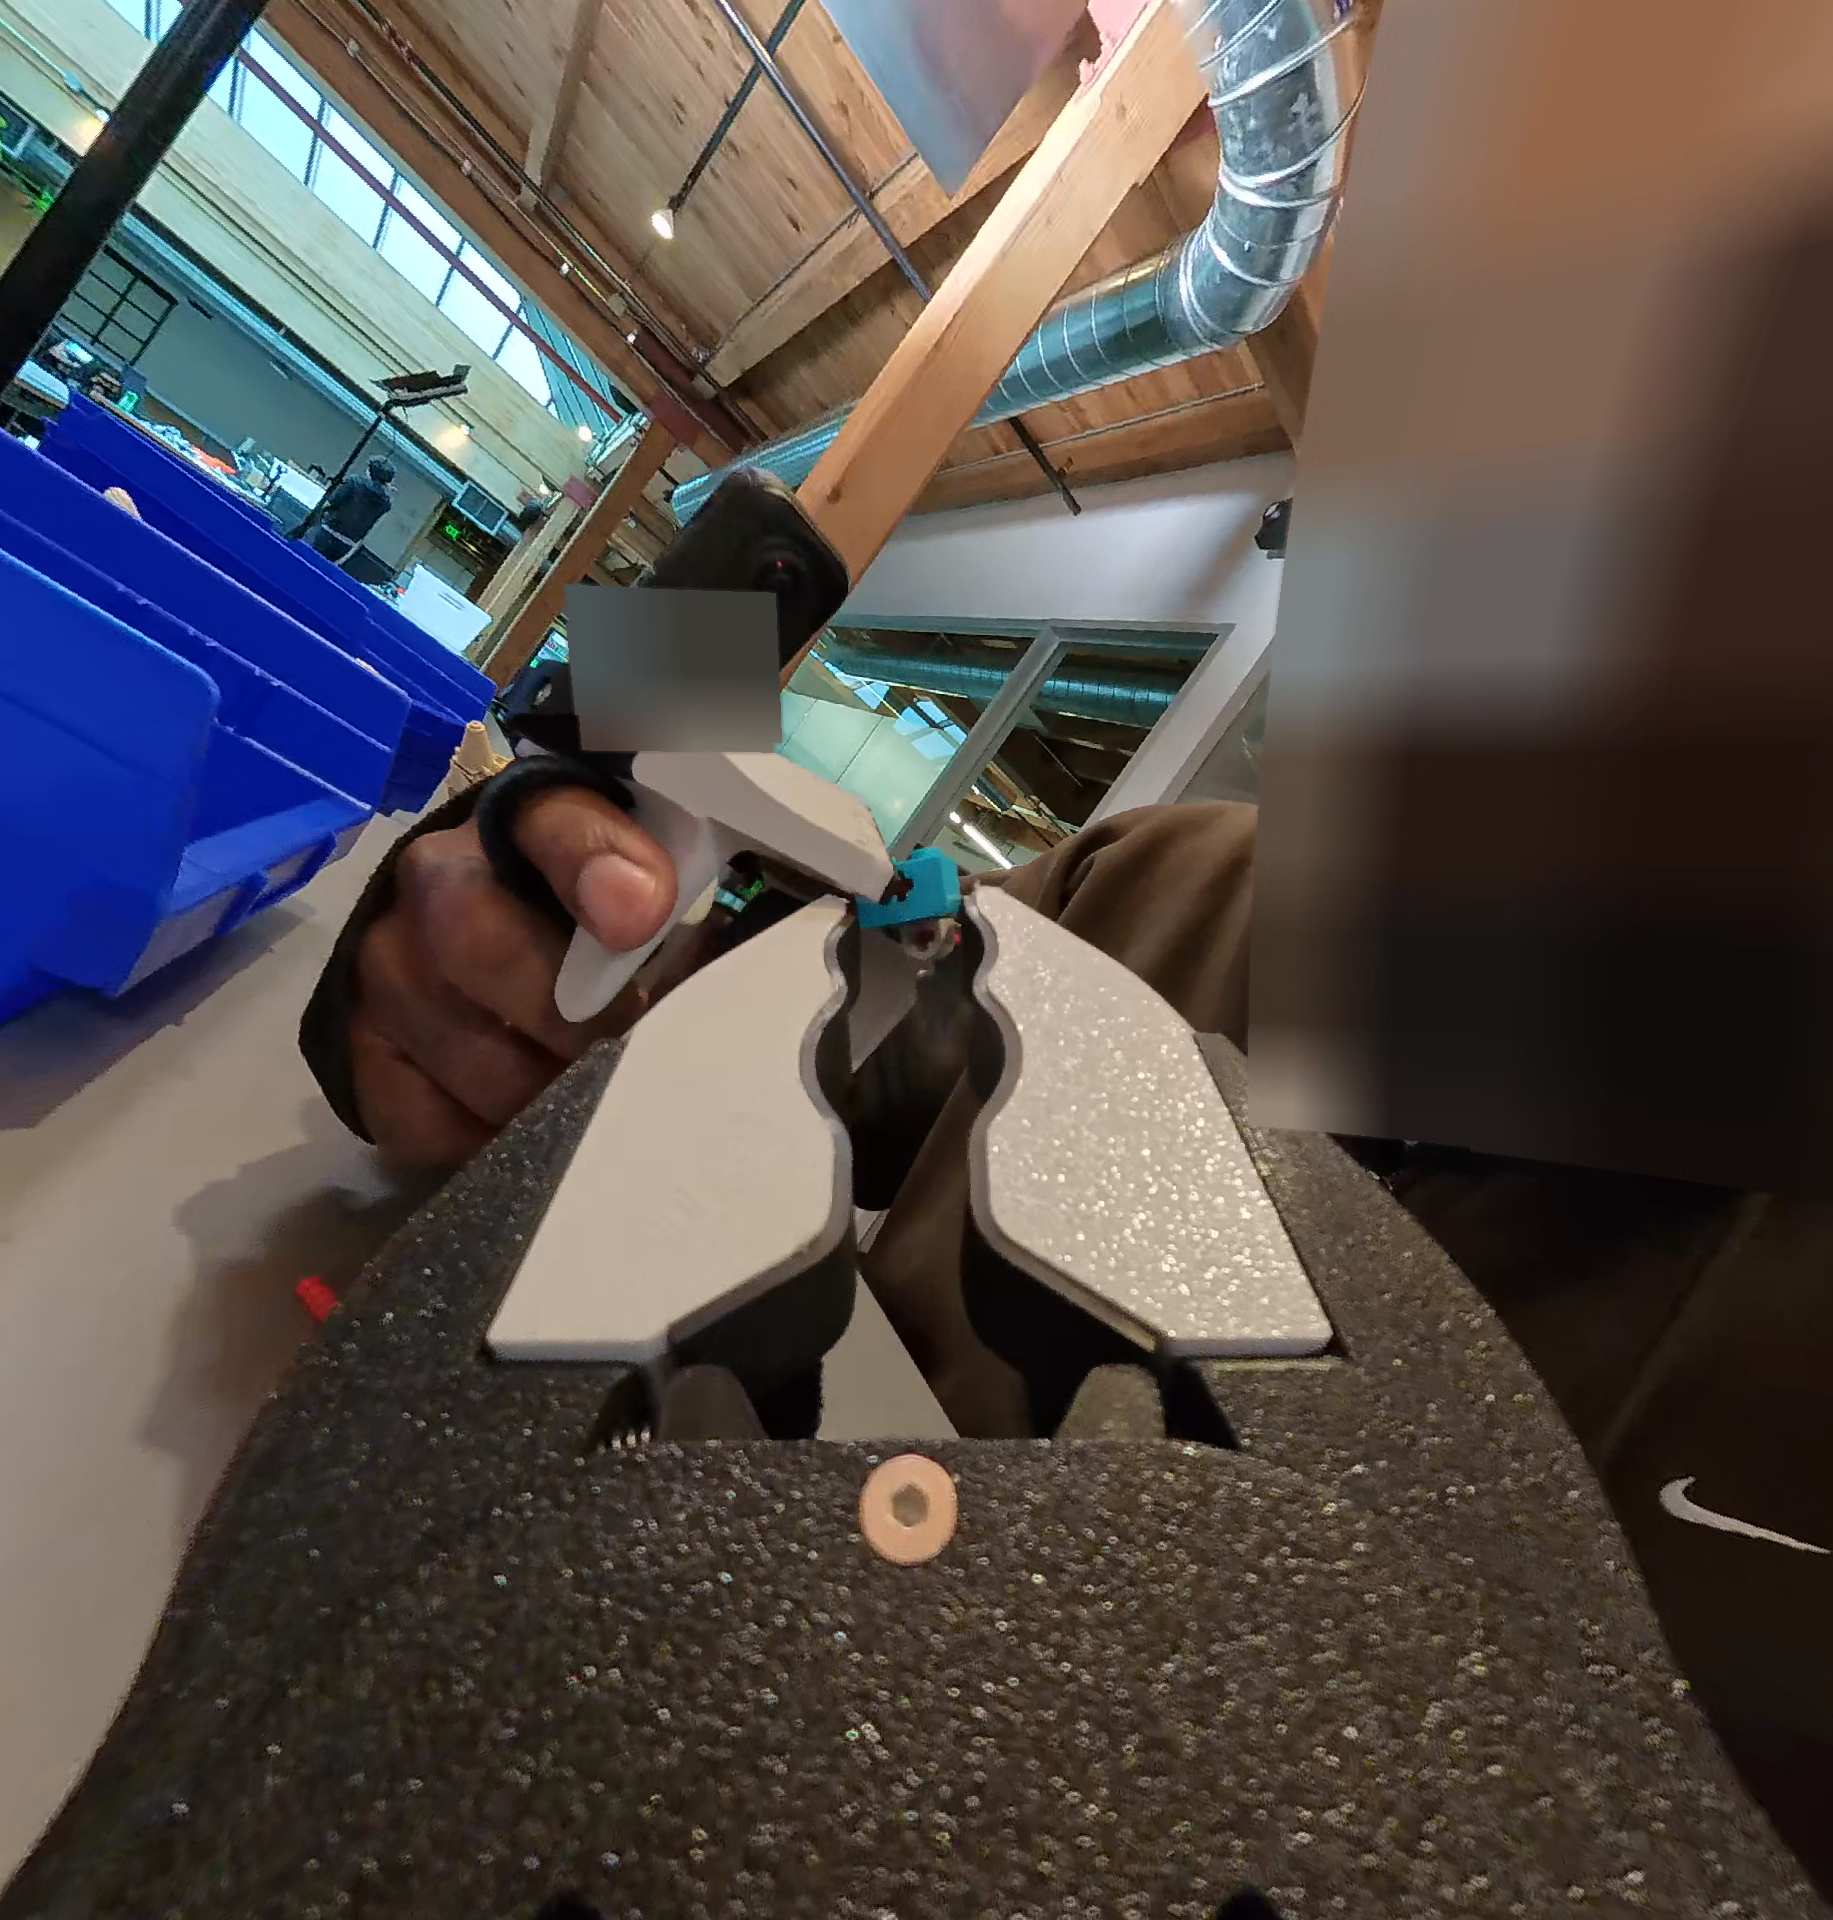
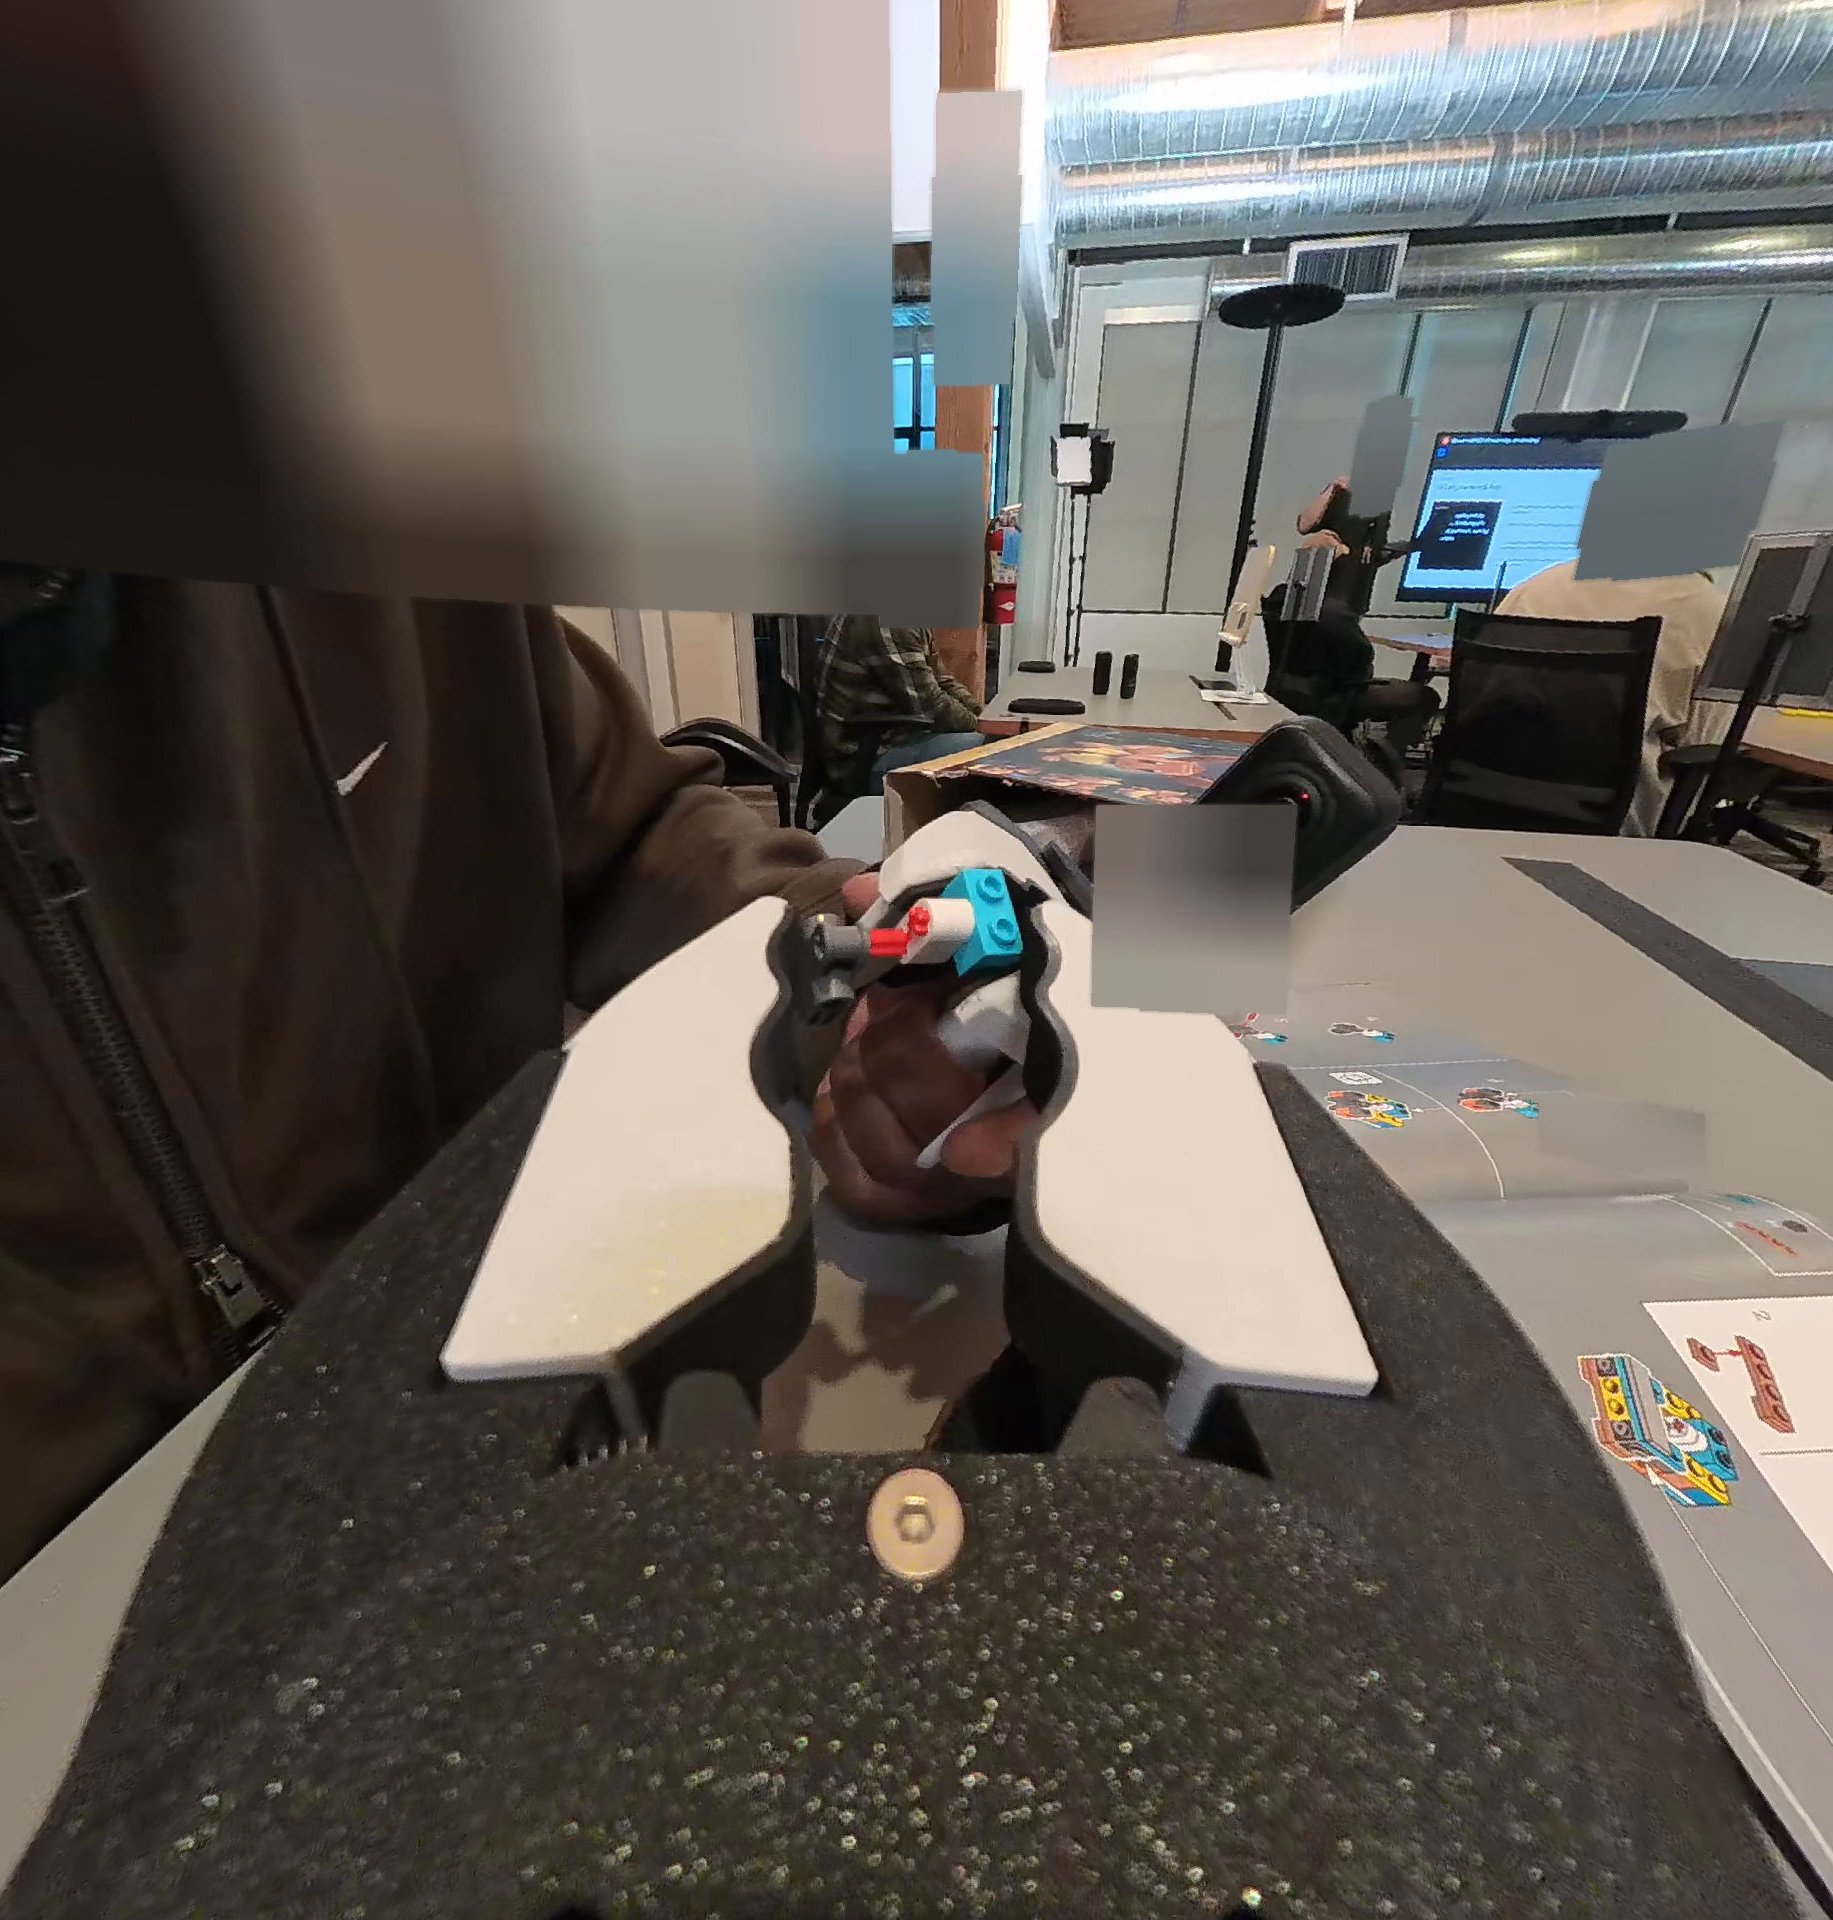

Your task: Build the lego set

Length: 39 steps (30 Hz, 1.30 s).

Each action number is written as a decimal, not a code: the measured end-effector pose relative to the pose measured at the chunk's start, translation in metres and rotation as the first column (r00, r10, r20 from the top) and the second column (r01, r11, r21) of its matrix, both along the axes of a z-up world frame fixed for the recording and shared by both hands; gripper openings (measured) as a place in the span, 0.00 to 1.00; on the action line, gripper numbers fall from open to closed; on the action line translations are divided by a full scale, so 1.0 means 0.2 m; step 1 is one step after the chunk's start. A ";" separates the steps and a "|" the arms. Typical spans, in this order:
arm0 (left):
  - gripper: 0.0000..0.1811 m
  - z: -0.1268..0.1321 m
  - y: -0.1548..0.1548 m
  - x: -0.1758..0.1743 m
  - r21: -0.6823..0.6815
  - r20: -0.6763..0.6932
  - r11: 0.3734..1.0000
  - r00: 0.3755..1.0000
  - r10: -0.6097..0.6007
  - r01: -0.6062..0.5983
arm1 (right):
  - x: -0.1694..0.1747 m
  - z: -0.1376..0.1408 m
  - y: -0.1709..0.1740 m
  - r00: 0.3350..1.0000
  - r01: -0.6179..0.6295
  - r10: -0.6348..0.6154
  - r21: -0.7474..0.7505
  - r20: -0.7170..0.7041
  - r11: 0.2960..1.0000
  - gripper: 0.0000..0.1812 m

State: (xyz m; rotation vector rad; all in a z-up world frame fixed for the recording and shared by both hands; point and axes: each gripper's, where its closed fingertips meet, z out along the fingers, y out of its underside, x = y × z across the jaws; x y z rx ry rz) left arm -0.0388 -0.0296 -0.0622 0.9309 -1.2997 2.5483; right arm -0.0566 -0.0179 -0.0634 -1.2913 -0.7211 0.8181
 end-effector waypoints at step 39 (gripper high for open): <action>0.10 -0.12 -0.05 0.03 0.138 -0.232 0.989 0.972 -0.023 0.056 | 0.03 -0.13 -0.05 0.929 0.018 -0.031 0.039 0.370 0.999 0.20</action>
